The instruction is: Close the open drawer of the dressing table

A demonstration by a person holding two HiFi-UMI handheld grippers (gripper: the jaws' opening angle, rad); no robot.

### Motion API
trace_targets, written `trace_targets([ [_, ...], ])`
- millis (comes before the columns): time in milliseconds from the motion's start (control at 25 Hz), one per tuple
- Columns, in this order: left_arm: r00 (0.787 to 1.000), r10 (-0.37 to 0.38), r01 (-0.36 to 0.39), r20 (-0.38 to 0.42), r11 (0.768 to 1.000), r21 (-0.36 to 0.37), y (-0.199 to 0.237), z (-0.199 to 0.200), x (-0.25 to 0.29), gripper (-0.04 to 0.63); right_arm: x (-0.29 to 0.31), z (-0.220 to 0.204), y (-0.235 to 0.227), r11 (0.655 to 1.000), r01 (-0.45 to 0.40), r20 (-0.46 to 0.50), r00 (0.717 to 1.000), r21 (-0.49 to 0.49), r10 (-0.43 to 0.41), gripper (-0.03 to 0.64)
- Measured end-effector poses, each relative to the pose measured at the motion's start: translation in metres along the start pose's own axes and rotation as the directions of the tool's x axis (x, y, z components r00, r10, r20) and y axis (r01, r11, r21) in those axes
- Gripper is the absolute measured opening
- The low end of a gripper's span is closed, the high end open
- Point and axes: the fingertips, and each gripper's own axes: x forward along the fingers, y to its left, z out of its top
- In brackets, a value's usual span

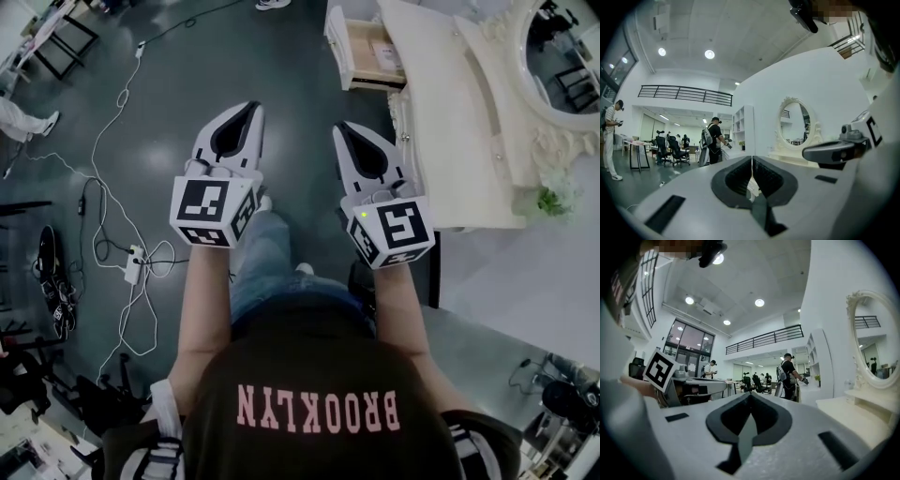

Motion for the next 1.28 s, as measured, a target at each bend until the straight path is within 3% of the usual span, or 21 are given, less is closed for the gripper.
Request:
trace_targets([
  [400, 1.0, -0.027, 0.027, 0.001, 0.999, -0.036, 0.091, -0.005, 0.074, 0.006, 0.105, -0.011, -0.037, 0.992, 0.123, -0.08, 0.989, -0.016, -0.123, -0.003],
  [760, 0.995, -0.098, 0.098, -0.011, 0.994, -0.052, 0.175, -0.01, 0.154, 0.008, 0.206, -0.011, -0.066, 0.976, 0.216, -0.1, 0.971, -0.002, -0.215, -0.003],
  [1280, 0.976, -0.214, 0.21, -0.045, 0.974, -0.082, 0.249, -0.031, 0.241, 0.006, 0.306, -0.033, -0.09, 0.944, 0.33, -0.173, 0.929, -0.012, -0.327, -0.003],
])
